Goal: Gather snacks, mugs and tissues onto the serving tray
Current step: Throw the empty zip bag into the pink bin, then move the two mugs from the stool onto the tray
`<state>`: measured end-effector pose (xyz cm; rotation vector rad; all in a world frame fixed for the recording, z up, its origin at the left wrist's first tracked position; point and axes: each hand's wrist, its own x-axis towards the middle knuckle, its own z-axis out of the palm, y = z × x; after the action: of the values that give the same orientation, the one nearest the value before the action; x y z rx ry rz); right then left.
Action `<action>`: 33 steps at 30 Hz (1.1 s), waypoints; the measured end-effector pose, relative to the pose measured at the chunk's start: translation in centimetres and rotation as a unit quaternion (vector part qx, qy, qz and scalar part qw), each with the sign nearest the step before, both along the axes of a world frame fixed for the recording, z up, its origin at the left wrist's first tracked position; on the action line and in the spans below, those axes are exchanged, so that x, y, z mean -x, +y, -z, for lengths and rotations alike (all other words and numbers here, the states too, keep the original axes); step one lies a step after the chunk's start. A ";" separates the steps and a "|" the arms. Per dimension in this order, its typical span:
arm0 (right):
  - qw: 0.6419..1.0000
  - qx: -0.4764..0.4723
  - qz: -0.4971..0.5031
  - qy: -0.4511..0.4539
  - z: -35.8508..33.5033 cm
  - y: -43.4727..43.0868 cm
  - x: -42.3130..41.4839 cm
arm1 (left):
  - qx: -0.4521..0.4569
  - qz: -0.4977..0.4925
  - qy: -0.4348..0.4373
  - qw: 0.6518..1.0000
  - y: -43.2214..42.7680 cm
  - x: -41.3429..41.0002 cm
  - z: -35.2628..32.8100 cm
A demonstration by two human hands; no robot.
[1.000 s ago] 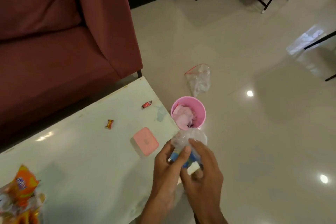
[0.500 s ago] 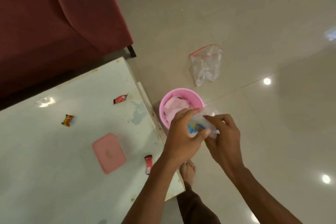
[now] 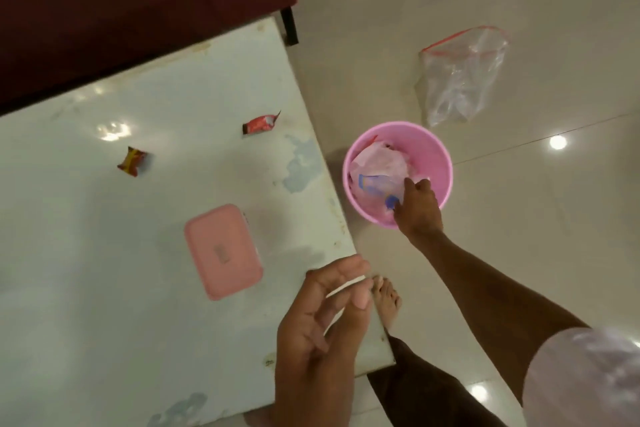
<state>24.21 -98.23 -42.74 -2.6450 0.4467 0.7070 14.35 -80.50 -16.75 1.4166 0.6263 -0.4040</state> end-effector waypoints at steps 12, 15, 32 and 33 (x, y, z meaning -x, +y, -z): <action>0.993 0.028 -0.005 -0.117 -6.8 3.6 2.4 | 0.003 -0.076 -0.013 0.997 6.4 6.9 -2.0; 0.980 0.005 0.043 -0.196 -12.4 4.2 4.7 | -0.030 -0.115 -0.024 0.993 9.6 9.2 -3.3; 0.971 -0.103 -0.138 -0.165 -30.4 36.5 25.9 | -0.284 -0.192 -0.080 0.936 41.8 28.3 -11.9; 0.969 -0.103 -0.167 -0.151 -30.6 38.7 26.5 | -0.296 -0.197 -0.074 0.932 43.4 29.4 -12.2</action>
<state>-2.27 -59.53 -12.19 -2.5879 -0.1524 0.4027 -15.04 -37.06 -4.51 1.8147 0.9330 0.2368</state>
